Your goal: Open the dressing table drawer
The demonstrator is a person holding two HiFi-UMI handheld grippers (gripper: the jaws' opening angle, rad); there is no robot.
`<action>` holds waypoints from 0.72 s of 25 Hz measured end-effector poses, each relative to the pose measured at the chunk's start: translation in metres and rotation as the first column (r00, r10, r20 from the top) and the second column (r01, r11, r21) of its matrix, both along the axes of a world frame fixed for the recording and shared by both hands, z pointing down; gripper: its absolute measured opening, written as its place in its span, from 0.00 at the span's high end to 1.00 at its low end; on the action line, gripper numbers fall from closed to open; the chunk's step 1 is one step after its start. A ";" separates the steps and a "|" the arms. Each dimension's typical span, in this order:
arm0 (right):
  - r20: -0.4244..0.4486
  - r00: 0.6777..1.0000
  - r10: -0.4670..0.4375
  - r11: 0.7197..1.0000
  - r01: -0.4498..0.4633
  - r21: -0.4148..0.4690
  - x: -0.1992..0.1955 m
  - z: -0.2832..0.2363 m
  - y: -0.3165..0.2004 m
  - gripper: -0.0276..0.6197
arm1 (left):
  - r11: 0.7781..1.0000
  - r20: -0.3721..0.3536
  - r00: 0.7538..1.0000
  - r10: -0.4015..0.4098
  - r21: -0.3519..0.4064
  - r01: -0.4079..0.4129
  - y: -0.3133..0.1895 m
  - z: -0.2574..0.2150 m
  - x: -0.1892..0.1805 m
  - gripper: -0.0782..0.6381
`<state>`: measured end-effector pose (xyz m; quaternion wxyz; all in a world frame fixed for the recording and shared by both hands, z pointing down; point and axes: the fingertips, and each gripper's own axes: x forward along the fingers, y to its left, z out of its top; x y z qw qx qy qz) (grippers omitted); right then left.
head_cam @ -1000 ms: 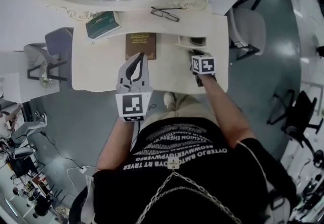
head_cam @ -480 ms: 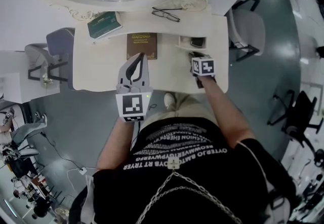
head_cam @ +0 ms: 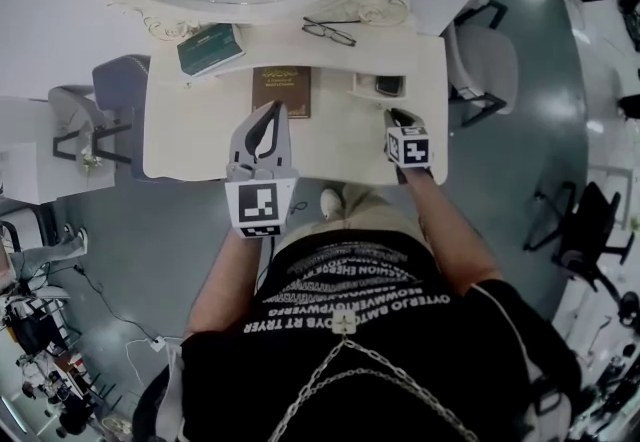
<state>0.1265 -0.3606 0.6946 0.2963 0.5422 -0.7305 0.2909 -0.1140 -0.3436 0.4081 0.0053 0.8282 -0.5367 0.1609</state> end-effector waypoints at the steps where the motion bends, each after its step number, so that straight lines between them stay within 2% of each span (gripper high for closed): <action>1: -0.019 1.000 -0.008 1.000 0.009 0.025 0.003 -0.009 0.003 0.93 | 1.000 0.004 1.000 0.003 0.003 -0.003 0.000 -0.001 -0.001 0.89; 6: -0.031 0.999 -0.040 0.977 0.046 0.207 0.007 -0.078 0.011 0.95 | 1.000 -0.047 0.999 0.011 0.019 -0.010 0.000 -0.012 0.000 0.89; 11: -0.019 0.999 -0.044 0.925 0.048 0.378 0.005 -0.157 0.025 0.95 | 0.998 -0.075 0.996 0.040 0.048 -0.036 0.005 -0.028 0.005 0.89; 18: -0.018 0.997 -0.078 0.868 0.077 0.490 -0.004 -0.237 0.049 0.95 | 0.991 -0.074 0.992 0.099 0.100 -0.091 0.015 -0.055 0.014 0.89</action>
